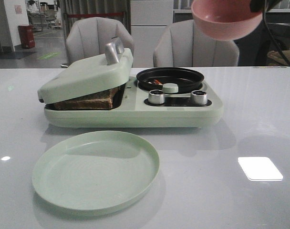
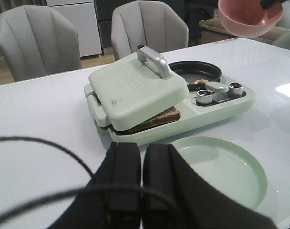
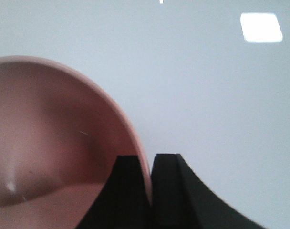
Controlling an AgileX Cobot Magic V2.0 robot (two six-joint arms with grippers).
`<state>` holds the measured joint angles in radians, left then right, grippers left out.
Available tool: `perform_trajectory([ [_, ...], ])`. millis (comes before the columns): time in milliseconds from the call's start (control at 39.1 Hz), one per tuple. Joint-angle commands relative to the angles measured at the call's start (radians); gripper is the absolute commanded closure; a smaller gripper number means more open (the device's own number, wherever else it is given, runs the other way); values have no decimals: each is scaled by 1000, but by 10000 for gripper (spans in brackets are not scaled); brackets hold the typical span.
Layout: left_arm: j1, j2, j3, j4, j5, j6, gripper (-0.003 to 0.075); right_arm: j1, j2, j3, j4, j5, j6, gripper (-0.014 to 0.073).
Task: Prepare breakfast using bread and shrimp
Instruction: 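Carry the emptied pink bowl with the right gripper back beside the pan, then lower the pink bowl onto the table and open the right gripper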
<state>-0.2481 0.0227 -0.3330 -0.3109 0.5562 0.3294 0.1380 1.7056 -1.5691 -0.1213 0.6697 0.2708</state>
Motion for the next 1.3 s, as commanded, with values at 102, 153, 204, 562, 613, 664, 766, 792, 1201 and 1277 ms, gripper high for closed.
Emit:
perform_trajectory([
  [102,-4,13,-26,-23,-69,-6,608,-128,-56,3,180,84,-143,454],
  [153,-4,13,-26,-23,-69,-6,608,-184,-56,25,295,100,-218,454],
  [204,-4,13,-26,-23,-69,-6,608,-232,-55,50,390,106,-311,454],
  [562,-4,13,-26,-23,-69,-6,608,-313,72,110,510,213,-459,454],
  [613,-4,13,-26,-23,-69,-6,608,-311,104,110,510,210,-459,454],
  [664,-4,13,-26,-23,-69,-6,608,-308,127,110,509,195,-459,454],
  [766,-4,13,-26,-23,-69,-6,608,-308,163,110,503,161,-459,454],
  [792,-4,13,-26,-23,-69,-6,608,-308,168,110,499,152,-459,454],
  [1201,-4,13,-26,-23,-69,-6,608,-300,206,110,433,55,-459,314],
  [1277,-4,13,-26,-23,-69,-6,608,-293,206,110,420,48,-459,255],
])
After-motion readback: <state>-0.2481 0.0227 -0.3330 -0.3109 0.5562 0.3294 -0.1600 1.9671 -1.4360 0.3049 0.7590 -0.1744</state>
